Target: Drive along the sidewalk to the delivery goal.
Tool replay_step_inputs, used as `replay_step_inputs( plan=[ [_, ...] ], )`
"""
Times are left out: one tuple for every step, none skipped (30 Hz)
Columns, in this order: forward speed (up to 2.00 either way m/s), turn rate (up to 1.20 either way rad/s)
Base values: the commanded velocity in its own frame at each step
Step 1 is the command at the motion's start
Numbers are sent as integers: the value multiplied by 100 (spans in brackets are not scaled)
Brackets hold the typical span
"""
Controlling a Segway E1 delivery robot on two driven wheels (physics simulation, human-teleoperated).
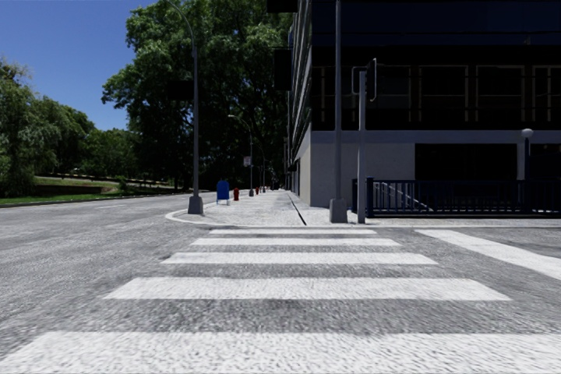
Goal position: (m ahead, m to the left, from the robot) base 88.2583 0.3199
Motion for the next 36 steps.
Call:
replay_step_inputs(
  plan=[
    [200,0],
    [200,0],
    [200,0],
    [200,0],
    [200,0],
    [200,0],
    [200,0],
    [200,0],
    [200,0],
    [200,0],
    [200,0],
    [200,0],
    [200,0],
    [200,0],
    [200,0],
    [200,0],
    [200,0],
    [200,0],
    [200,0],
    [200,0],
    [200,0],
    [200,0],
    [200,0],
    [200,0],
    [200,0],
    [200,0],
    [200,0],
    [200,0],
    [200,0],
    [200,0],
    [200,0],
    [200,0],
    [200,0],
    [200,0],
    [200,0],
    [200,0]
  ],
)
